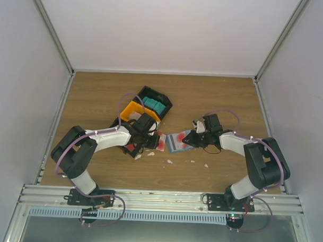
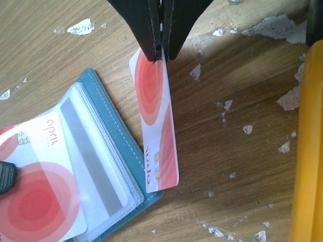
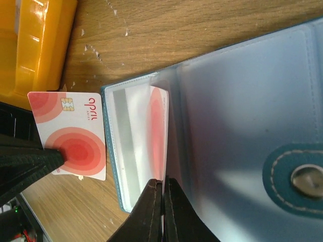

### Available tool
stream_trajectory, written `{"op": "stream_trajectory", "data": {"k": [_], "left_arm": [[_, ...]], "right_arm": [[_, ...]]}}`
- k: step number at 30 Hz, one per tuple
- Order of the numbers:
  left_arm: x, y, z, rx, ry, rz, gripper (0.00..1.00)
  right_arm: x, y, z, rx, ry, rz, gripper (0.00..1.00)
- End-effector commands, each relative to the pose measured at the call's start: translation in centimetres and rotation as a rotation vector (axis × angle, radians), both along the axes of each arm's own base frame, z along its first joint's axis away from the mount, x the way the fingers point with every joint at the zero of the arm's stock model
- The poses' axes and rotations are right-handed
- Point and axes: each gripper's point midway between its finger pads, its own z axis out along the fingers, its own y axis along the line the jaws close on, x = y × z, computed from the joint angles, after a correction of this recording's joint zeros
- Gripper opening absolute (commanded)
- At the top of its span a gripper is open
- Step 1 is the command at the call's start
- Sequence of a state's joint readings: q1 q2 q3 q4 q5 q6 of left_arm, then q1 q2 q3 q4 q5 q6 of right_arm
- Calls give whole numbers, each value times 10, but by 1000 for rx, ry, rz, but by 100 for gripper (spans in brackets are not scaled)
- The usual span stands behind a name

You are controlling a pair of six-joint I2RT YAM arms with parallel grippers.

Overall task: Put the credit cards into the card holder
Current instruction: Insert the credit card into the card holder.

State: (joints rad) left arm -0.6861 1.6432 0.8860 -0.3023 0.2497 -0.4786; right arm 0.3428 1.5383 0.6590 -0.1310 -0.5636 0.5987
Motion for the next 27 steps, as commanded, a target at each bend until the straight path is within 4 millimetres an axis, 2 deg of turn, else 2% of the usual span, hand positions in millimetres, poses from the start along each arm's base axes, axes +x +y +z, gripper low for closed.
{"op": "stream_trajectory", "data": {"k": [1, 7, 15, 27], "left_arm": [[1, 1, -12, 49, 7, -3, 0], [3, 1, -18, 61, 16, 1, 0], [5, 2, -22, 74, 15, 10, 0], [5, -1, -23, 65, 22, -3, 0]], "right_arm": [[-10, -1, -19, 2, 34, 79, 1], [-17, 4, -29, 41, 74, 112, 1], [-27, 1, -41, 25, 115, 128, 1], [-23, 10, -47, 32, 125, 143, 1]]}}
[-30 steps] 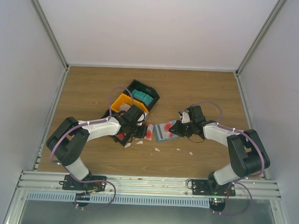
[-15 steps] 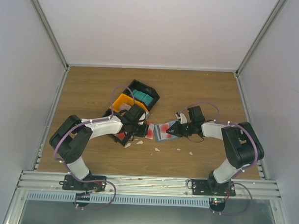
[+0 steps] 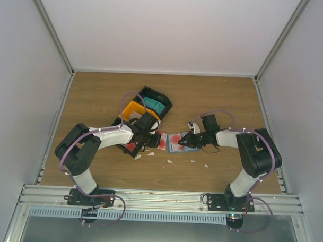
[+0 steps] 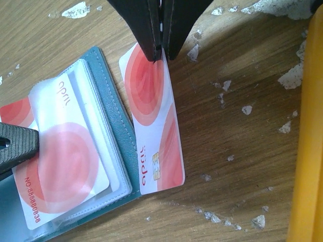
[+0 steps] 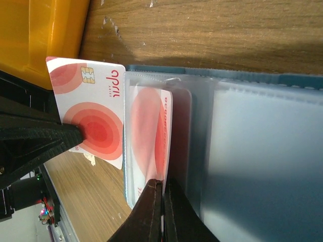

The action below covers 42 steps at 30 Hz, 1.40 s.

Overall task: Put the credit cards into the card holder
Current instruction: Insert the credit card into the card holder.

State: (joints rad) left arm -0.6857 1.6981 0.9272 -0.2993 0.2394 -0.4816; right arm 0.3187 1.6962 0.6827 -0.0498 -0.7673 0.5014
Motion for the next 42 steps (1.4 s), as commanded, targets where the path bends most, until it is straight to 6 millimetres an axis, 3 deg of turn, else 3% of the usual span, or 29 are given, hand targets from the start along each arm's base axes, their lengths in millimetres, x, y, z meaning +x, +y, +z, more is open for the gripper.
{"op": "stream_trajectory", "data": {"k": [1, 16, 25, 29, 33, 42], "left_arm": [[-5, 4, -17, 52, 18, -11, 0], [-17, 4, -16, 5, 48, -8, 0], [-14, -2, 15, -53, -13, -30, 0], [-16, -5, 29, -92, -39, -47, 0], [-21, -6, 39, -136, -53, -55, 0], [-34, -7, 39, -196, -19, -51, 0]], "right_arm": [[-19, -9, -33, -106, 83, 4, 1], [-26, -10, -40, -142, 133, -138, 1], [-14, -39, 3, -274, 10, -253, 28], [-14, -42, 22, -284, -29, -267, 37], [-14, -36, 24, -330, -27, -249, 43], [-7, -3, 16, -474, -32, -249, 53]]}}
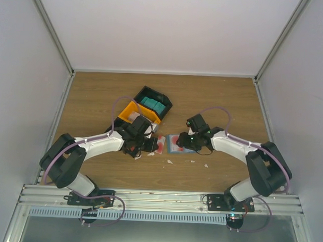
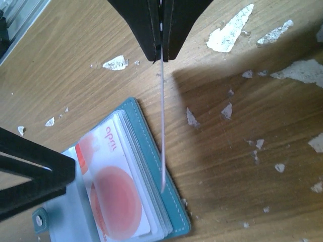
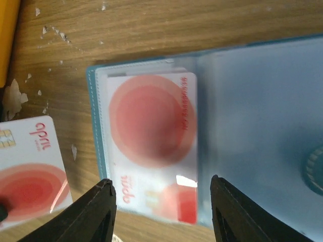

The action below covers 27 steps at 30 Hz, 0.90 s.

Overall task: Put the credit cards into the card holder
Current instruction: Insert the credit card into the card holder.

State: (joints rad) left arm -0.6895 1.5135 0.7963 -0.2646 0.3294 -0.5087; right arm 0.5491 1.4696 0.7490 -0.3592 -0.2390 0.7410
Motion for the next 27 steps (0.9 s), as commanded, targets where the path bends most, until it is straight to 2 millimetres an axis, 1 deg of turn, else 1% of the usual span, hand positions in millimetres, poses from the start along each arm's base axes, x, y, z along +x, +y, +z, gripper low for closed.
{"op": "stream_trajectory", "data": {"k": [1, 5, 10, 12, 16, 19, 23, 27], "left_arm": [[-4, -12, 10, -80, -12, -25, 0], [-4, -12, 9, -85, -7, -19, 0], [-3, -13, 1, -70, 14, -12, 0], [-2, -13, -1, -64, 19, -9, 0], [1, -13, -5, -54, 27, -2, 0], [2, -14, -9, -45, 34, 5, 0], [2, -13, -12, -37, 44, 7, 0], [3, -11, -16, -18, 53, 19, 0]], "right_arm": [[9, 8, -6, -108, 3, -43, 54], [12, 15, -12, -177, 17, -64, 57], [14, 22, -11, -211, 15, -68, 59], [16, 17, -14, -248, 7, -85, 60], [19, 13, -10, -272, -17, -98, 64], [20, 15, -13, -272, -16, -81, 67], [15, 30, -20, -211, 7, -18, 66], [11, 38, -17, -153, 1, 4, 61]]}}
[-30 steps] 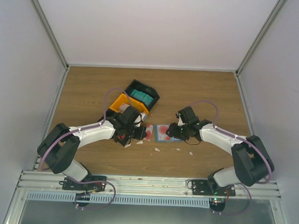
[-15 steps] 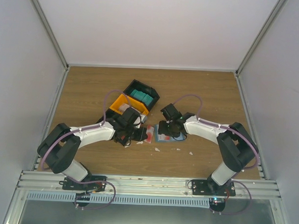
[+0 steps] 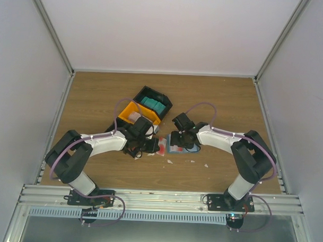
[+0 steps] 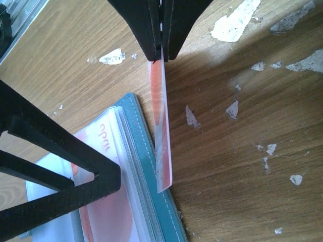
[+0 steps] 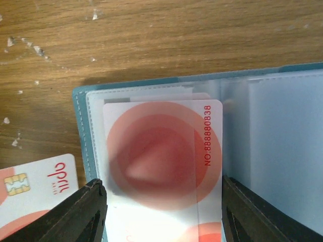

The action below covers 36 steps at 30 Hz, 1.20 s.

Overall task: Put the credit cards into the card holder
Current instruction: Insert the credit card into the card holder.

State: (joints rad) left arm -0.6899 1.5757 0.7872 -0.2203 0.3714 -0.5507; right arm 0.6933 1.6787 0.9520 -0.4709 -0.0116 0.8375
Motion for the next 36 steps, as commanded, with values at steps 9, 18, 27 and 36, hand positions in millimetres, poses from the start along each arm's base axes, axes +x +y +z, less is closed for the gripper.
{"op": "stream_trajectory", "data": {"k": [9, 18, 27, 36], "left_arm": [[7, -5, -9, 22, 4, 6, 0], [13, 2, -8, 73, -31, 19, 0], [24, 9, 42, 18, -168, 92, 0], [22, -10, 87, -240, -245, 134, 0]], "right_arm": [[-8, 29, 18, 159, -61, 136, 59], [-1, 16, 29, 92, -125, 128, 61], [-15, -48, 67, -27, -242, -45, 65], [-25, -96, 68, -20, -260, -140, 65]]}}
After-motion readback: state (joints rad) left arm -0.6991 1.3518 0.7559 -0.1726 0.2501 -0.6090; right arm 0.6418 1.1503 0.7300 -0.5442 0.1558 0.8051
